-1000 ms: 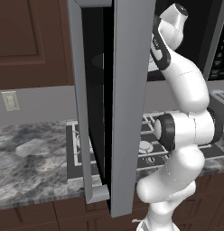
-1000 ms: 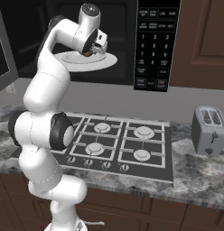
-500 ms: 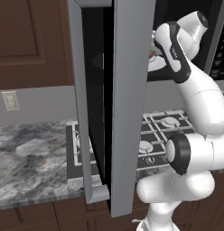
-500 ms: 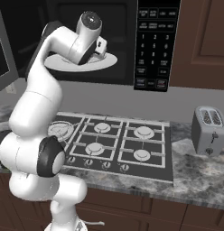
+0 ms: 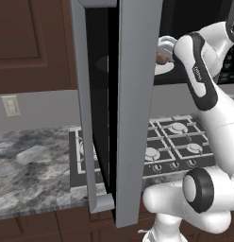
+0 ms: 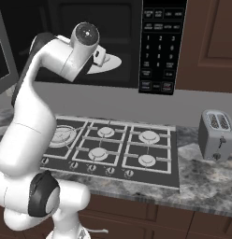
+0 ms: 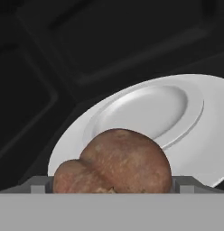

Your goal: Retrieve the reheated potato from the microwave, then place the potato, cheese, and condiment on the cutting board.

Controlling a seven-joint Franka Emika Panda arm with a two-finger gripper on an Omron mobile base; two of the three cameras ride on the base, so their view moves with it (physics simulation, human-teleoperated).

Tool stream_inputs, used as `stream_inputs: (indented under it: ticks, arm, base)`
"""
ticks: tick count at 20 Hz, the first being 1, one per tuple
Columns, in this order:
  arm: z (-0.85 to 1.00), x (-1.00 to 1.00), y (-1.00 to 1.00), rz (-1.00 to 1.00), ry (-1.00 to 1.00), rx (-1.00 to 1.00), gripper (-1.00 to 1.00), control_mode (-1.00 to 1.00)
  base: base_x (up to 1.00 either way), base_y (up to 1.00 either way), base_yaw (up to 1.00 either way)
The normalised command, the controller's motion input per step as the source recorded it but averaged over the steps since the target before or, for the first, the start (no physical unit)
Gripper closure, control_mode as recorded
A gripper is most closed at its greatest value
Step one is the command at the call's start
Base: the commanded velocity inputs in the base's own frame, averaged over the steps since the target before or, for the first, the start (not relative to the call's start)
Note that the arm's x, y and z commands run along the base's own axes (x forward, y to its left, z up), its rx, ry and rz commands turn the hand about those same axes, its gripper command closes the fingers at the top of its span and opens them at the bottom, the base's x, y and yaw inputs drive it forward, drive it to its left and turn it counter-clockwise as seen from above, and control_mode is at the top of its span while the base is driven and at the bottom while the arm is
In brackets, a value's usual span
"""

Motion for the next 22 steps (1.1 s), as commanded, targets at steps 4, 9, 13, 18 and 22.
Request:
stream_inputs:
  ticks: [4, 9, 13, 18, 22]
  arm:
    - [0.29, -0.64, -0.09, 0.00, 0.00, 0.00, 1.00, -1.00]
    - [0.15, -0.76, -0.13, 0.00, 0.00, 0.00, 1.00, -1.00]
    - [0.00, -0.90, -0.14, 0.00, -0.06, 0.00, 1.00, -1.00]
    - [-0.03, -0.89, -0.15, 0.00, -0.06, 0.00, 1.00, -1.00]
    - [-0.05, -0.79, -0.18, 0.00, 0.00, -0.02, 1.00, -1.00]
  base:
    - [0.00, 0.00, 0.00]
    - [0.00, 0.00, 0.00]
    - [0.00, 0.00, 0.00]
    - [0.00, 0.00, 0.00]
    - [0.00, 0.00, 0.00]
